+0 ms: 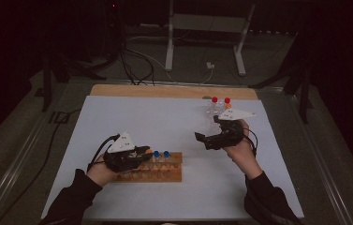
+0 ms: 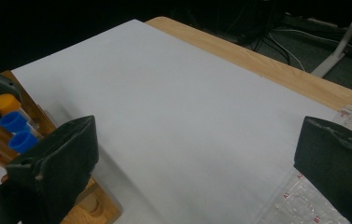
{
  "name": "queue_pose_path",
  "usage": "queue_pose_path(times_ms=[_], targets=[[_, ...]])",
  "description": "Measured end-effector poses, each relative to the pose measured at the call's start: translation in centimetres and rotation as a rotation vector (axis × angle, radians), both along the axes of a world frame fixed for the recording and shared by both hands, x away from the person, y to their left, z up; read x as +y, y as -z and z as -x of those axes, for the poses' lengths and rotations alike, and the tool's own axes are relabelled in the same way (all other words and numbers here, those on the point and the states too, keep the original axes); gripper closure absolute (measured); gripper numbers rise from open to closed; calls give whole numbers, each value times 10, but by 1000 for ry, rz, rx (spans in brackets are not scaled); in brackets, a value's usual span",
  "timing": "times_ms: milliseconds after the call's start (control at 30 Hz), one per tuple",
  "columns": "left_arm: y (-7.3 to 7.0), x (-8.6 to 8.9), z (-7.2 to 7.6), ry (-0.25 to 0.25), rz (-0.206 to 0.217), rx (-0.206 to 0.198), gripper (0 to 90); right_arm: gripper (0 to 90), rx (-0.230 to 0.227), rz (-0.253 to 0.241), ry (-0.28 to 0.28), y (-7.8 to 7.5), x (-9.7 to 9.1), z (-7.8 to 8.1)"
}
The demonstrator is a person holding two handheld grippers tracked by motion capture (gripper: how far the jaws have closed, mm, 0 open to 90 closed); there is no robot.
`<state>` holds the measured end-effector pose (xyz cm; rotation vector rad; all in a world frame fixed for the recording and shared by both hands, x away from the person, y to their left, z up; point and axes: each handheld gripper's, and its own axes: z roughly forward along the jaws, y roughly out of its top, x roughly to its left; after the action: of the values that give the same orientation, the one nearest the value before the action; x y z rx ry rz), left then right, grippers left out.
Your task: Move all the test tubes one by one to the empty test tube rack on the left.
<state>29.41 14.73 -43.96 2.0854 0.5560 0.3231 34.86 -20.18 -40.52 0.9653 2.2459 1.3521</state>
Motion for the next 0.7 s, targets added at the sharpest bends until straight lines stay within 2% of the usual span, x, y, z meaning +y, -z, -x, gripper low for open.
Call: queue_pose_path(times_ms=[200, 333, 367, 467, 567, 600, 700], targets=[[0, 1, 1, 3, 6, 4, 694, 0, -12, -4, 3, -4, -3, 0], [-1, 1, 6, 14, 25, -2, 449, 0, -38, -8, 37, -9, -13, -3], [-2, 1, 6, 4, 26, -7, 384, 0, -42, -10, 47, -10, -17, -4], [-5, 2, 8, 9, 52, 13, 225, 3, -45, -25, 81, -11, -30, -9], [-8, 3, 9, 22, 73, 27, 145, 3, -46, -12, 124, -7, -44, -17], [-9, 3, 9, 23, 84, 26, 92, 4, -50, -6, 132, -6, -47, -19], [-10, 3, 10, 27, 107, 35, 27, 13, -40, 16, 195, 5, -59, -28]])
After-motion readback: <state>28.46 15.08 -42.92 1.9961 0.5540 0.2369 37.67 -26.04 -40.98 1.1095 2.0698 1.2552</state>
